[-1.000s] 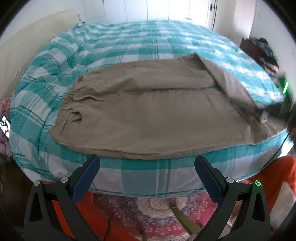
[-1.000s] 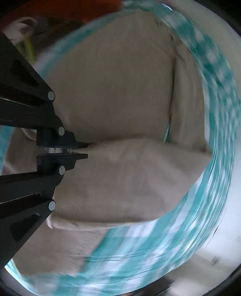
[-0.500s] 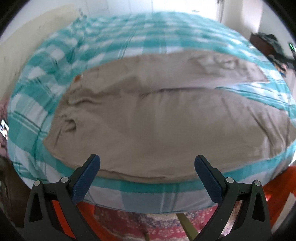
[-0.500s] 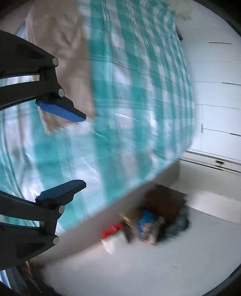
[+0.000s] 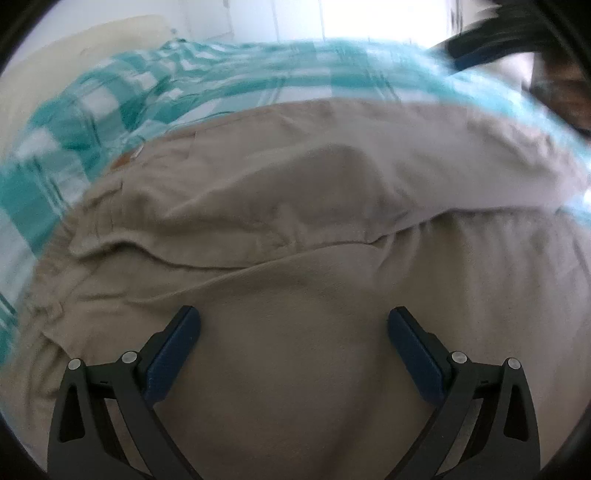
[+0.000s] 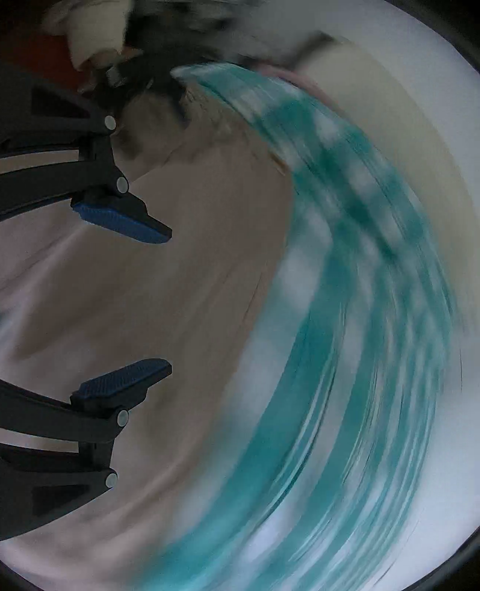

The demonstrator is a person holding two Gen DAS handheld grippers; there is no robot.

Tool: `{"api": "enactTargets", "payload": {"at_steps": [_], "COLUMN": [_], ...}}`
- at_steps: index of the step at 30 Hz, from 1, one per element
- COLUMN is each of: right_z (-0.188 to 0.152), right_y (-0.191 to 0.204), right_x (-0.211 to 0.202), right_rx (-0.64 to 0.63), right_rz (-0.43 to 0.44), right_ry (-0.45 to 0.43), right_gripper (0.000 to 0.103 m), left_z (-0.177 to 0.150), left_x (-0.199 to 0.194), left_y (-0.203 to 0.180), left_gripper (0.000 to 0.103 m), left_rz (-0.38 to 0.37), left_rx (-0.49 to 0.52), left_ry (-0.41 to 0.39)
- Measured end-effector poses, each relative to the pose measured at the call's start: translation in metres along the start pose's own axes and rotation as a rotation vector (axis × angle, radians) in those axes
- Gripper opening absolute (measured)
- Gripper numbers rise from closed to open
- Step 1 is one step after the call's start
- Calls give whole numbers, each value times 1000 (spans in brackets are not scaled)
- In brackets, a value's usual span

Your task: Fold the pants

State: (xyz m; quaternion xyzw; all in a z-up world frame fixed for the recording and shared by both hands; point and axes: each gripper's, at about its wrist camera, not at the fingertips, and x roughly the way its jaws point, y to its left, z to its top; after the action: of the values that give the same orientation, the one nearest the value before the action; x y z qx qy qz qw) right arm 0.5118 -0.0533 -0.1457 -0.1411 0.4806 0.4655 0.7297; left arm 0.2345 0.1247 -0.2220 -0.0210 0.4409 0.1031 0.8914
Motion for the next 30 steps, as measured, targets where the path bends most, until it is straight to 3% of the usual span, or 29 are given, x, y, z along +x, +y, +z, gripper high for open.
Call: {"api": "enactTargets", "payload": {"at_steps": [3, 6, 10, 12, 13, 14, 16, 17, 19, 21, 22, 23, 24, 27, 29, 30], "right_z": [59, 97, 117, 124, 124, 124, 122, 120, 119, 125, 127, 129, 130, 124, 119, 119], "right_y": [37, 40, 32, 25, 25, 27, 37, 44, 62, 81, 90, 98, 102, 96, 82, 73], "right_x": [75, 138, 182, 201, 203, 205, 203, 200, 192, 185, 183, 187, 192, 209, 203, 189], "right_rx": [-208, -318, -380, -384, -390, -401, -459, -492, -598, -723, -796, -895, -930, -826, -722, -654], "right_rz": [8, -23, -48, -18, 3, 36, 47, 46, -22, -181, -282, -448, -513, -525, -500, -484], "right_ry": [118, 244, 382, 465, 495, 535, 589, 615, 617, 564, 521, 453, 436, 420, 391, 364], "right_gripper": [66, 65, 64, 60, 43, 16, 5, 5, 4, 3, 1, 1, 1, 7, 33, 40], "left_z": [-2, -4, 0, -2, -2, -2, -1, -1, -1, 0, 0, 0, 0, -1, -1, 0], "left_x": [0, 0, 6, 3, 3, 3, 3, 4, 4, 4, 4, 5, 5, 4, 5, 5], "left_y": [5, 4, 5, 3, 3, 3, 3, 2, 2, 2, 2, 2, 2, 3, 3, 3], "left_gripper": [102, 102, 102, 102, 102, 102, 102, 102, 102, 102, 102, 102, 102, 102, 102, 102], "left_rz": [-44, -58, -70, -71, -71, -71, -68, -65, -64, -69, -69, -67, -68, -78, -79, -78], "left_rx": [-25, -34, -38, -37, -37, -36, -35, -32, -30, -26, -23, -23, -24, -29, -30, -28], "left_ry": [-5, -27, -29, -28, -28, -28, -27, -26, -24, -23, -23, -23, -24, -20, -17, -15]}}
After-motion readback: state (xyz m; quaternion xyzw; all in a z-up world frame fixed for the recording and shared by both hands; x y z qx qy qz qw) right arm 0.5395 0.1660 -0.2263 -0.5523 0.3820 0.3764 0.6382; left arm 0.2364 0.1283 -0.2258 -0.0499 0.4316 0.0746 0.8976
